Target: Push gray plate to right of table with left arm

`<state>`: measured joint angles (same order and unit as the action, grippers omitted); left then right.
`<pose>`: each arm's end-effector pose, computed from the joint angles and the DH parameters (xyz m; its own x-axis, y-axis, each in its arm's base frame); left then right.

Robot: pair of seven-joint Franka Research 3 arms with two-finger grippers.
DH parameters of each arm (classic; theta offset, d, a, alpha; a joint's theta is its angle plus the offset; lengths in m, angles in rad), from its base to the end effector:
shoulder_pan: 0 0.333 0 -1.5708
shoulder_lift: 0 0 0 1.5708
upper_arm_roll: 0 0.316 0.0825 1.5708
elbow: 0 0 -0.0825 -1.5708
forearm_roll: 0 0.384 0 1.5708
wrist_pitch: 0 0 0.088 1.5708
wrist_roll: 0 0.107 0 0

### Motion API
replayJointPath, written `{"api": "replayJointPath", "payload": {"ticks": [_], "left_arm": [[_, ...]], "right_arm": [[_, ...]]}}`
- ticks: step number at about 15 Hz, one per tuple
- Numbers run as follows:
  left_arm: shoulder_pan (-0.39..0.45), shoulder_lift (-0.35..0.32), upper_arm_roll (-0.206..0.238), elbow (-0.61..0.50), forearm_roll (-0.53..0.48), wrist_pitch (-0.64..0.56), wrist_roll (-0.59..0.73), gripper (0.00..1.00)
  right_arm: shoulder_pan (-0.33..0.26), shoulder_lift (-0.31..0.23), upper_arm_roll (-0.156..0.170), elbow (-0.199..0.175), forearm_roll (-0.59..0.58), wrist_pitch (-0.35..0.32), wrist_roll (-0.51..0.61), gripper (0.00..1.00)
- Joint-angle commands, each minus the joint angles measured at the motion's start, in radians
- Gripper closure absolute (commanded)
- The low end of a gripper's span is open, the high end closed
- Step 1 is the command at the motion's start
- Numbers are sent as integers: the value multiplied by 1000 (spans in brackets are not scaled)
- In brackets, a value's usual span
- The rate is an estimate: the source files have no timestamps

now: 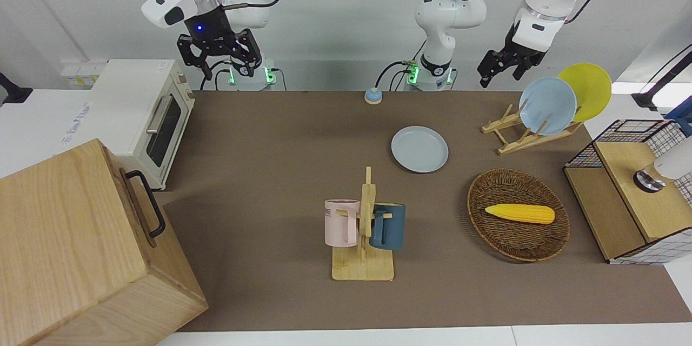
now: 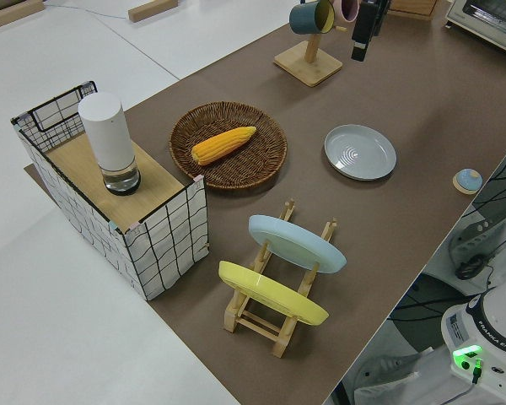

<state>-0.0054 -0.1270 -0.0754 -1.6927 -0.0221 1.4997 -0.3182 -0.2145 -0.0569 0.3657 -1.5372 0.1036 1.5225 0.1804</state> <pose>0.5042 -0.0459 0.6286 0.9697 0.2350 -0.0669 0.2350 -0.9720 -0.0088 0.5242 0.0980 0.6651 0.9995 -0.0234 0.0231 -0.0212 -0.9959 -0.0884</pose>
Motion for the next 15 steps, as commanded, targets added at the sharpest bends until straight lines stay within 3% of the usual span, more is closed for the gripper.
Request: {"api": "replayJointPath", "payload": {"ticks": [1, 15], "left_arm": [[-11, 4, 12, 16, 1, -6, -1, 9], [-11, -6, 38, -4, -8, -3, -1, 9]], "right_arm": [[-6, 6, 4, 14, 16, -7, 2, 5], [-6, 6, 4, 14, 16, -7, 2, 5]]}}
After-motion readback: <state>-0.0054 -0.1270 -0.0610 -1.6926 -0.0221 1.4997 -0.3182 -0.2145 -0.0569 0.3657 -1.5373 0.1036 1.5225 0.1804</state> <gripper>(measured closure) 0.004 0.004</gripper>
